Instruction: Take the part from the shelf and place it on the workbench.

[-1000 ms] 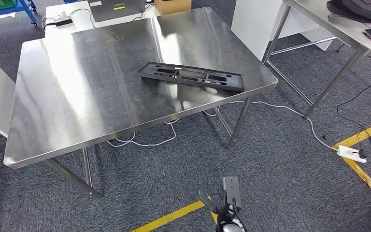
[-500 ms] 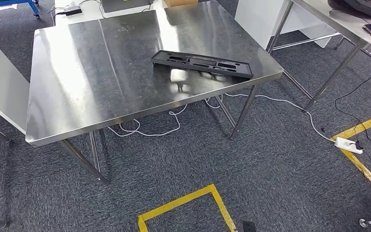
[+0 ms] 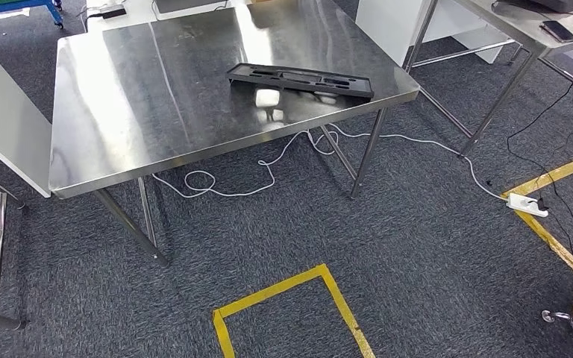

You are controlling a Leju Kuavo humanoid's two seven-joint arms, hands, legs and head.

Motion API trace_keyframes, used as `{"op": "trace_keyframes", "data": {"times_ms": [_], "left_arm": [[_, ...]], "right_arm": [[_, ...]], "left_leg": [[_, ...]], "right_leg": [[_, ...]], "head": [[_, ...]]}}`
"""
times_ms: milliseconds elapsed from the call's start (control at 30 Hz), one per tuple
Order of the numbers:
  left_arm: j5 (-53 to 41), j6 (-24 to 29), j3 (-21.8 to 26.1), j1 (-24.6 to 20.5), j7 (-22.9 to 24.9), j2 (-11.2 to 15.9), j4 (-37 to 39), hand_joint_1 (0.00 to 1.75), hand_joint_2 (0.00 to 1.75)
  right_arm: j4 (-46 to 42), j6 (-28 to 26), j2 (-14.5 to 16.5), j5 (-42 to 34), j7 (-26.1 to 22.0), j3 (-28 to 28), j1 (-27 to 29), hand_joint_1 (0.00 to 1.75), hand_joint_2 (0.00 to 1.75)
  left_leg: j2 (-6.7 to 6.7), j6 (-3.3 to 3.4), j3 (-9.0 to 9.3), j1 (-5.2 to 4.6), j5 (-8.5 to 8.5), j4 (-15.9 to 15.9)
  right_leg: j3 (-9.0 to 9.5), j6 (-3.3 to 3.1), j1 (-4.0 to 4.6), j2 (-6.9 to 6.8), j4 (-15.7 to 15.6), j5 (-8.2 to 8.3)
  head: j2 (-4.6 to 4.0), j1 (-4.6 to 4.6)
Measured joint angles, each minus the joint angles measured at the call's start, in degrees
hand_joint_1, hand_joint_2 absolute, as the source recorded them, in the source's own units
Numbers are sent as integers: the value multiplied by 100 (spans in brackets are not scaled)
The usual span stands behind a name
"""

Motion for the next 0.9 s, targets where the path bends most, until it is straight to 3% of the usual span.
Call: {"op": "trace_keyframes", "data": {"times_ms": [67, 167, 267, 300, 333, 400, 433, 467, 500, 567, 600, 633, 667, 700, 833, 900], "left_arm": [[-23, -35, -7, -3, -9, 1, -1, 0, 0], [-31, -45, -9, -6, -11, 1, -1, 0, 0], [-81, -96, -40, -7, -27, 2, 0, 0, 0], [-139, -109, -82, -6, -37, 1, 0, 0, 0], [-189, -105, -124, -4, -40, 1, 0, 0, 0], [-267, -86, -205, 1, -38, 1, -1, 0, 0], [-270, -76, -223, 3, -32, 3, -1, 0, 0], [-273, -72, -238, 5, -28, 2, 0, 0, 0], [-282, -68, -252, 6, -25, 2, 0, 0, 0], [-311, -67, -278, 5, -20, 0, 0, 0, 0], [-328, -66, -291, 6, -15, -1, -1, 0, 0], [-344, -62, -302, 7, -10, -1, -1, 0, 0], [-356, -58, -313, 7, -4, -1, 0, 0, 0], [-366, -54, -324, 8, 2, 0, 0, 0, 0], [-377, -37, -348, 10, 30, 12, 0, 0, 0], [-377, -35, -354, 10, 39, 12, -1, 0, 0]], "right_arm": [[1, -9, -4, -22, -73, -15, -1, 0, 0], [1, -10, -6, -27, -89, -19, -2, 0, 0], [2, -10, -11, -77, -220, -48, -25, 0, 0], [2, -3, -21, -120, -340, -87, -46, 0, 0], [2, 3, -31, -154, -454, -125, -68, 0, 0], [3, 6, -46, -190, -656, -191, -112, 0, 0], [3, 2, -46, -180, -694, -197, -129, 0, 0], [3, -2, -48, -170, -722, -202, -146, 0, 0], [3, -8, -50, -163, -746, -209, -160, 0, 0], [2, -26, -61, -167, -793, -227, -182, 0, 0], [2, -40, -70, -176, -814, -238, -197, 0, 0], [2, -54, -78, -188, -834, -252, -207, 0, 0], [2, -69, -84, -201, -850, -269, -213, 0, 0], [3, -82, -87, -216, -863, -290, -212, 0, 0], [9, -108, -102, -287, -895, -371, -155, 0, 0], [10, -108, -108, -333, -906, -413, -144, 0, 0]], "left_leg": [[-8, -32, 414, 34, -46, -543], [-13, -38, 507, 36, -120, -685], [-26, 40, 669, -27, -295, -1002], [-15, 152, 646, -59, -284, -1101], [5, 251, 552, -76, -214, -1115], [44, 420, 340, -107, -13, -1136], [53, 421, 270, -114, 46, -1132], [58, 414, 212, -121, 94, -1129], [60, 401, 161, -126, 136, -1126], [59, 365, 108, -130, 203, -1122], [63, 340, 91, -139, 228, -1118], [69, 309, 88, -149, 257, -1115], [74, 279, 88, -157, 284, -1110], [78, 249, 79, -166, 311, -1113], [76, 365, 49, -142, 326, -1108], [73, 308, 32, -111, 370, -1113]], "right_leg": [[-106, 44, -9, 2, 78, 37], [-129, 54, -6, 1, 96, 42], [-185, 124, 24, 1, 145, 90], [-262, 162, 27, 6, 230, 39], [-381, 178, 21, 11, 460, -131], [-699, 195, -2, 31, 1256, -619], [-787, 214, -7, 36, 1641, -789], [-773, 256, -9, 39, 1821, -821], [-632, 303, -7, 42, 1761, -768], [-19, 338, 0, 42, 1008, -603], [326, 320, 24, 44, 532, -568], [556, 289, 49, 47, 180, -553], [664, 255, 74, 51, -18, -559], [670, 226, 99, 54, -87, -557], [599, 164, 40, 53, -104, -515], [577, 123, 70, 52, -95, -493]], "head": [[0, -4], [0, -7], [0, 8], [0, 14], [0, 22], [0, 39], [0, 45], [0, 46], [0, 47], [0, 50], [0, 55], [0, 55], [0, 59], [0, 58], [0, 36], [0, 37]]}}
